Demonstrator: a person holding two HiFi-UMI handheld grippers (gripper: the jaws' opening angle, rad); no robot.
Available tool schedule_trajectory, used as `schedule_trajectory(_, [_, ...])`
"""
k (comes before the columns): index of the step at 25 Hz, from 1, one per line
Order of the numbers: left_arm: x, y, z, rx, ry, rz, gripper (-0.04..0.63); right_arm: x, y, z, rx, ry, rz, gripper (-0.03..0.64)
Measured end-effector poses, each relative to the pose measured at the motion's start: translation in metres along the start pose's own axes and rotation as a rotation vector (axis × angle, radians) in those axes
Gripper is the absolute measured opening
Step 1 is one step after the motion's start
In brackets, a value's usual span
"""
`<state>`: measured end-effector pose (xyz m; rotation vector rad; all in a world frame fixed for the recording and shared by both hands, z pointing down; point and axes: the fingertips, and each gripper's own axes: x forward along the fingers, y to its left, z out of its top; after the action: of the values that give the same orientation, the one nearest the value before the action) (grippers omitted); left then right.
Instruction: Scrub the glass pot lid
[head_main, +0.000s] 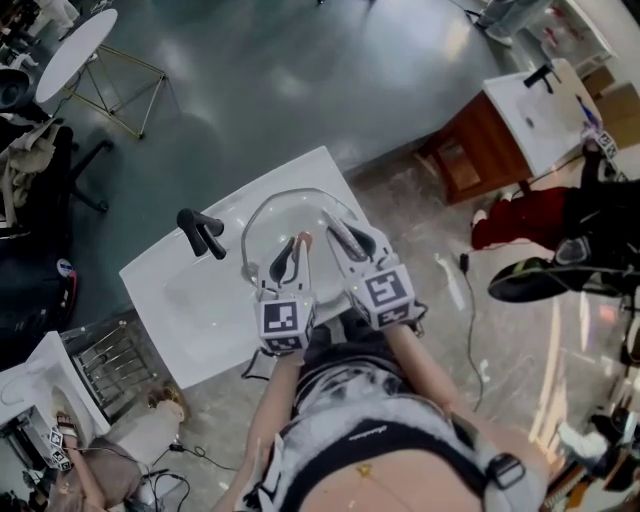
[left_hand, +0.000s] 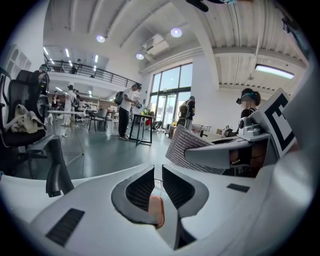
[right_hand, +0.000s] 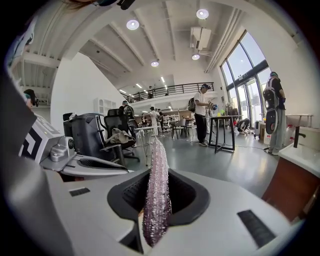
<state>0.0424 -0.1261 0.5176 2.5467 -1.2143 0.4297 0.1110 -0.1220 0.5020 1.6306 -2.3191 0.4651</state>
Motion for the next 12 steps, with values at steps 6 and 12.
schedule_trajectory(6, [0.013,0.006,-0.023,0.003,0.062,-0.005,0.094,0.01,-0.006,-0.014,0.003,0.04,-0.016,0.083])
schedule_trajectory(12, [0.027,0.008,-0.05,-0.001,0.126,-0.028,0.141,0.022,-0.008,-0.026,0.017,0.065,-0.015,0.083])
